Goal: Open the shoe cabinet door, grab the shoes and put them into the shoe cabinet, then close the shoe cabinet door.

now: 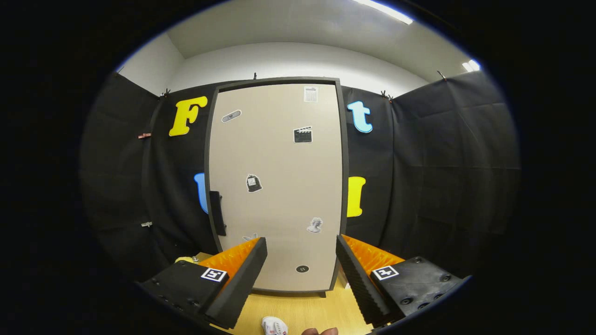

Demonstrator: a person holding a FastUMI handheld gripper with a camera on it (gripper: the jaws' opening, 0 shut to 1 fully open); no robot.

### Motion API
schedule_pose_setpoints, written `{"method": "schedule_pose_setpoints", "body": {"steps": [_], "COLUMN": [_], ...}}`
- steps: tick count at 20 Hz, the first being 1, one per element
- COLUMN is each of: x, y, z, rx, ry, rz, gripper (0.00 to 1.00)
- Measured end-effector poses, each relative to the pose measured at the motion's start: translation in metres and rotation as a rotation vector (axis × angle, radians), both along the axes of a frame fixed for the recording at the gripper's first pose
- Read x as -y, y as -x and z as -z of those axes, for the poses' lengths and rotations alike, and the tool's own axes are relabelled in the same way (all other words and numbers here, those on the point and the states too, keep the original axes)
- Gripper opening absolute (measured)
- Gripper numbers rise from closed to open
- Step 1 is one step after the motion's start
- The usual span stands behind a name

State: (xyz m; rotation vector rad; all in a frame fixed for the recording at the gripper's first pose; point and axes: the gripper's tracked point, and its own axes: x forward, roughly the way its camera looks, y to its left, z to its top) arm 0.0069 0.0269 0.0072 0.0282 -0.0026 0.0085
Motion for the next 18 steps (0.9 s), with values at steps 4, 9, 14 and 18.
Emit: {"method": "schedule_pose_setpoints", "body": {"steps": [4, 9, 14, 18], "x": [-0.042, -0.101, -0.151, -0.183], "y": [-0.018, -0.054, -0.102, -0.139], "z": [-0.007, -0.004, 0.01, 0.027], "rx": [0.015, 0.028, 0.012, -0.009], "ry": [-0.012, -0.015, -0.043, -0.014], "rz": [-0.042, -0.102, -0.13, -0.122], "gripper": [0.98, 0.98, 0.98, 0.98]}}
